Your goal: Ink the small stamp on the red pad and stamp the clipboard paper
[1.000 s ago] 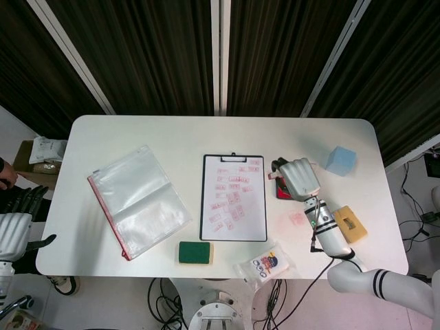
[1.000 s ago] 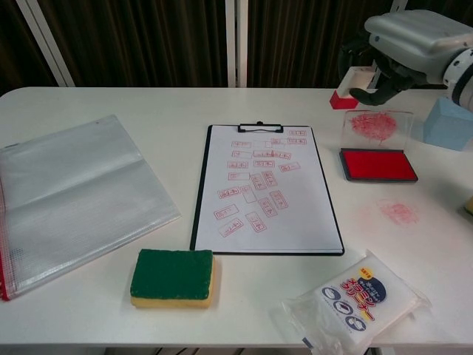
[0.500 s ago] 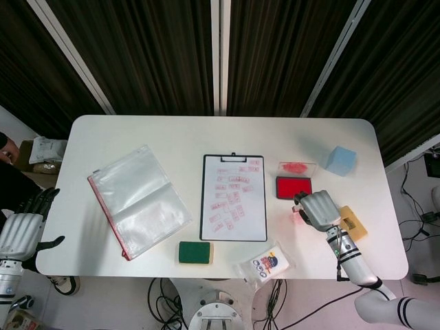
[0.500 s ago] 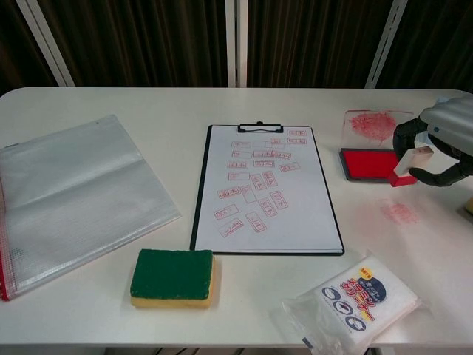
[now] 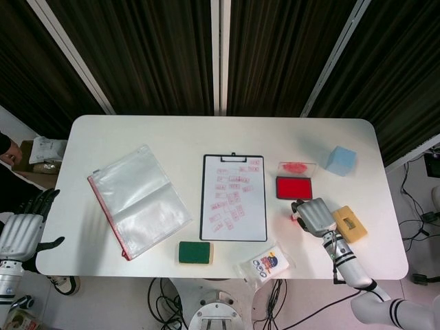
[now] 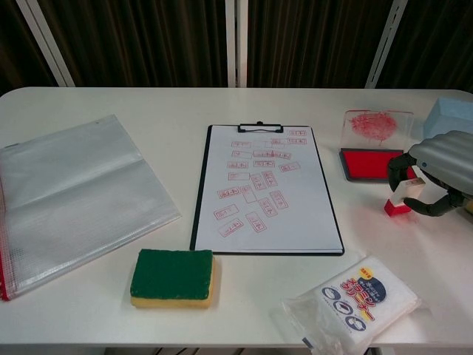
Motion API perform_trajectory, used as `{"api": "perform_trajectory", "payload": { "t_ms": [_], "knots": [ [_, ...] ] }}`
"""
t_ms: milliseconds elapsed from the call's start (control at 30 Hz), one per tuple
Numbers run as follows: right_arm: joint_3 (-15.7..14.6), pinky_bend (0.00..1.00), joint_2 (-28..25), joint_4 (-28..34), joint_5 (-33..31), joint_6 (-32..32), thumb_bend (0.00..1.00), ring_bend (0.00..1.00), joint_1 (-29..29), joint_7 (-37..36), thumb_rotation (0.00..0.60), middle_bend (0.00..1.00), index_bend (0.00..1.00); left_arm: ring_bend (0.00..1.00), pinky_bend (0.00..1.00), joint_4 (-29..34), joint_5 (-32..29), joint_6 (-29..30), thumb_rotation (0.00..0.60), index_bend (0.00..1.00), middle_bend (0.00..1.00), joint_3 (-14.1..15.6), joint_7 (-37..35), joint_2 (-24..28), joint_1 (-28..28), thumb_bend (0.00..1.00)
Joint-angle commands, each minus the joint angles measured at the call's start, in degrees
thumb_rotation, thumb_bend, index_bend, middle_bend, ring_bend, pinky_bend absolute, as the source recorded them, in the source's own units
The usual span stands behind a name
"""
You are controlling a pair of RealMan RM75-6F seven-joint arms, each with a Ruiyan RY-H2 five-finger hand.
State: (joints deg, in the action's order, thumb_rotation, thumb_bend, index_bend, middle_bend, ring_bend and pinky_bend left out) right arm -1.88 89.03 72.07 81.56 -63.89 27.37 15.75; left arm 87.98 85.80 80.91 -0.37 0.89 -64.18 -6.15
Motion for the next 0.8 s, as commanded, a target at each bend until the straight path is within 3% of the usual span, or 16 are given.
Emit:
{"api": "perform_trajectory", "payload": {
  "t_ms": [33,400,800],
  "knots": [
    [-0.01,1.00,-0.16,-0.14,0.35,0.38,0.45,0.79,-0.04,-0.07,0.600,0.76,0.83,0.06,0.16,-0.02,-0.09,-0.05,0.600,0.04,0.07,-0.01,0.00,0.05,-0.01,0.00],
    [0.56,1.00,-0.73,-0.05,0.81,1.66,0.43,0.79,-0.02,-0.97,0.600,0.56,0.63,0.06,0.16,0.09,-0.10,-0.39,0.600,0.04,0.07,0.16,0.24,0.09,-0.16,0.00],
    [0.75,1.00,-1.29,0.66,1.14,2.44,0.41,0.78,-0.28,-0.58,0.600,0.48,0.55,0.06,0.16,0.11,-0.26,-0.37,0.600,0.04,0.07,0.17,0.15,0.16,-0.12,0.00]
  ]
}}
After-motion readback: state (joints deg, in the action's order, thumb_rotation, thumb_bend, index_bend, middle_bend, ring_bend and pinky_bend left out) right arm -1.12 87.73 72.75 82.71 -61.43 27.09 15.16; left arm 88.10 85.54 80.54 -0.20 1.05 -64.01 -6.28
